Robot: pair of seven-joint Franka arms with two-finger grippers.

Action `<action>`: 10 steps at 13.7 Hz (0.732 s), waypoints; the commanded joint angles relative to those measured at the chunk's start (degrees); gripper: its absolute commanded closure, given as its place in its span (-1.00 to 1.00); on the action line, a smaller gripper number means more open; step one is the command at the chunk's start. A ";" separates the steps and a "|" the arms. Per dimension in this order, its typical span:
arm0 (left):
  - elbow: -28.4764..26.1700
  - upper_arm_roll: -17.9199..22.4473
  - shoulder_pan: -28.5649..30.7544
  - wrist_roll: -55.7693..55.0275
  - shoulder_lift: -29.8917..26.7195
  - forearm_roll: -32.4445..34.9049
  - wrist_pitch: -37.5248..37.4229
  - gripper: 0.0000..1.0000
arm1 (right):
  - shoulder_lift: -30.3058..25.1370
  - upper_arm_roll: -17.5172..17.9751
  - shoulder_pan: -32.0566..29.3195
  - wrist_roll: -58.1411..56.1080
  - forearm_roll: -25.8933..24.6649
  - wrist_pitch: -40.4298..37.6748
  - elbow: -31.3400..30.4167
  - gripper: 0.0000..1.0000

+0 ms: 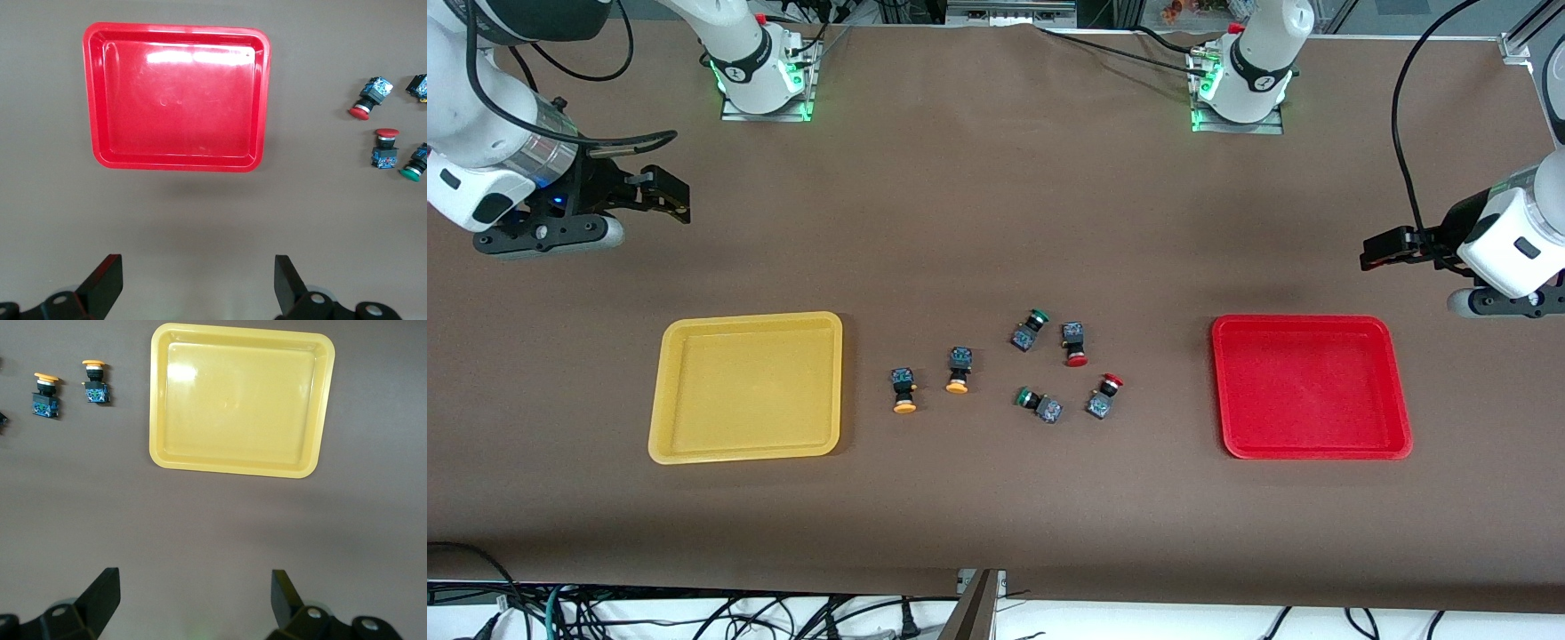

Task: Place red and yellow buttons in trays

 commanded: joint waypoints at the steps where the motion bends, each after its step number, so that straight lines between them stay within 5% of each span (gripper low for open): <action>1: 1.76 -0.02 0.32 0.51 0.86 -1.73 -0.29 -1.00 | -0.48 0.19 0.17 -0.68 1.10 0.68 -1.14 -1.00; 4: 1.76 -0.02 0.32 0.51 0.78 -1.73 -0.29 -1.00 | 4.68 0.37 2.09 0.37 4.08 7.77 -3.87 -1.00; 10: 1.67 -0.02 0.24 0.60 2.70 -1.29 0.06 -1.00 | 29.27 0.37 11.41 12.21 7.16 35.00 1.47 -0.99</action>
